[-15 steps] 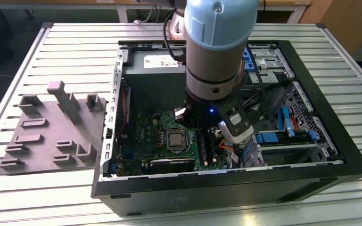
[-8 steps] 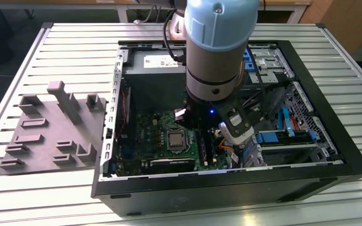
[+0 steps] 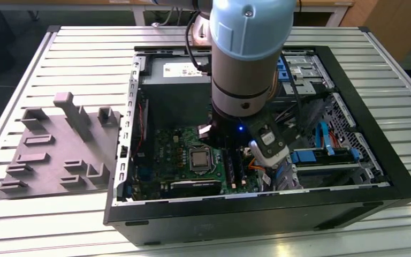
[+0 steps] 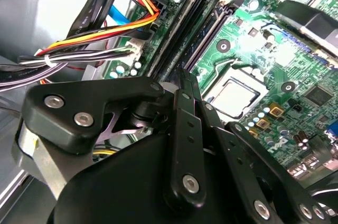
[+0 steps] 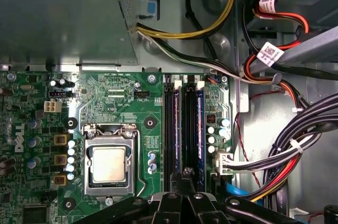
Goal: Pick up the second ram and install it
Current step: 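Press down the second ram until it locks into place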
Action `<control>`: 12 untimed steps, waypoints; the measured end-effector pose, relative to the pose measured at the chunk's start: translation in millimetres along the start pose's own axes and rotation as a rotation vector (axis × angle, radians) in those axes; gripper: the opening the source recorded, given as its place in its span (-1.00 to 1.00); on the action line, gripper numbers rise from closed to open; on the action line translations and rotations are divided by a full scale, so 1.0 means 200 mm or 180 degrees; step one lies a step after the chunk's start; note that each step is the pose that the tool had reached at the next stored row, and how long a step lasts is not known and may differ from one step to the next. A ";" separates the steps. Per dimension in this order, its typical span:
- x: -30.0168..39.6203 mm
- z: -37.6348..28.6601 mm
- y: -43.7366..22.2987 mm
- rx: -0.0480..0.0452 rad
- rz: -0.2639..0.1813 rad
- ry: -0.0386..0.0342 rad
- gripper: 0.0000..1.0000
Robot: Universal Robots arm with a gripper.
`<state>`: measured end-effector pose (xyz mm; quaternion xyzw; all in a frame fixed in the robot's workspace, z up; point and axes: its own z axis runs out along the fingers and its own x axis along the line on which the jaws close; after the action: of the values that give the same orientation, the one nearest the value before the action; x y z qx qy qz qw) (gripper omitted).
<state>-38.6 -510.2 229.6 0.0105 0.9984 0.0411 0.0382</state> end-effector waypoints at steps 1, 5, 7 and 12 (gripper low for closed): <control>0.000 0.000 -0.002 0.0000 0.0000 0.0000 -0.79; 0.000 -0.001 -0.011 0.0000 0.0000 0.0000 -0.79; 0.000 -0.001 -0.016 0.0000 0.0000 0.0000 -0.79; -0.001 -0.002 -0.028 0.0000 0.0000 0.0000 -0.79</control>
<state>-38.6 -515.8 229.6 0.0105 0.9984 0.0411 0.0382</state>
